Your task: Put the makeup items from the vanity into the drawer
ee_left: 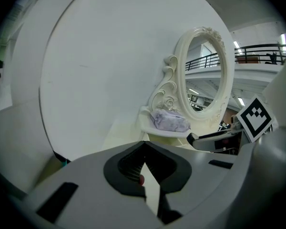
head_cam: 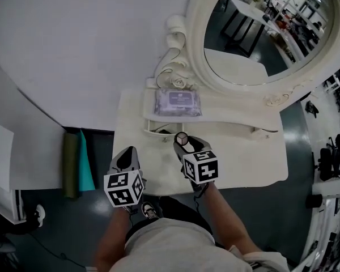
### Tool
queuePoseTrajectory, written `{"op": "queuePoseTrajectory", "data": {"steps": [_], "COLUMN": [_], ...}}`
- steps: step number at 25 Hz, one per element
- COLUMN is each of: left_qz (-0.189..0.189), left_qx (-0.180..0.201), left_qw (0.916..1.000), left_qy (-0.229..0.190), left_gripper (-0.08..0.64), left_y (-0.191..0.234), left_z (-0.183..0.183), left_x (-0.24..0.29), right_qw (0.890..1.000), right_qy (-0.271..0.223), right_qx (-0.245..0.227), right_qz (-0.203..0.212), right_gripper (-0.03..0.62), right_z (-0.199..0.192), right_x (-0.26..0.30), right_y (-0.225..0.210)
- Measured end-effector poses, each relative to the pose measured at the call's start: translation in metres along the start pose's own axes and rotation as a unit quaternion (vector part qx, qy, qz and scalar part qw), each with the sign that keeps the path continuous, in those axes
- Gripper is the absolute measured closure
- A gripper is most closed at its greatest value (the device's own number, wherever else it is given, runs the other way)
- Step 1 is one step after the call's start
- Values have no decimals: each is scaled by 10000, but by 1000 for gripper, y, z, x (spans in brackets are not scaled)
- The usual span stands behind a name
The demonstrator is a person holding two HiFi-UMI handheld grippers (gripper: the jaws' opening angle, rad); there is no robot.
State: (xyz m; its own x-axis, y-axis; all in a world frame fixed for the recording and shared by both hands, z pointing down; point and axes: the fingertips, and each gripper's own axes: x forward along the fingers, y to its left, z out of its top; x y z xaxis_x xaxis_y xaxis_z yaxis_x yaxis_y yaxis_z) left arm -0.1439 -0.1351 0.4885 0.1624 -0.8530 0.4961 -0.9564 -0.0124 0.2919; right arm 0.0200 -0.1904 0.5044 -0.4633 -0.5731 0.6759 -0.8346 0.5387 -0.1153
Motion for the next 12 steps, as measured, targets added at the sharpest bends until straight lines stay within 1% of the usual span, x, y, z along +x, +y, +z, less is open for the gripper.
{"op": "queuePoseTrajectory", "data": {"steps": [6, 12], "left_qz": [147, 321], "left_qx": [-159, -304], "left_qw": [9997, 9990], "left_qy": [90, 106], "left_gripper": [555, 555], "left_y": [8, 21], "left_z": [1, 1], "left_x": [17, 22], "right_qw": [9988, 9965], "right_qy": [273, 568], "right_qx": [-133, -314], "right_qz": [373, 522], "right_gripper": [368, 368], "right_z": [10, 8], "right_x": [29, 46], "right_y": [4, 8]}}
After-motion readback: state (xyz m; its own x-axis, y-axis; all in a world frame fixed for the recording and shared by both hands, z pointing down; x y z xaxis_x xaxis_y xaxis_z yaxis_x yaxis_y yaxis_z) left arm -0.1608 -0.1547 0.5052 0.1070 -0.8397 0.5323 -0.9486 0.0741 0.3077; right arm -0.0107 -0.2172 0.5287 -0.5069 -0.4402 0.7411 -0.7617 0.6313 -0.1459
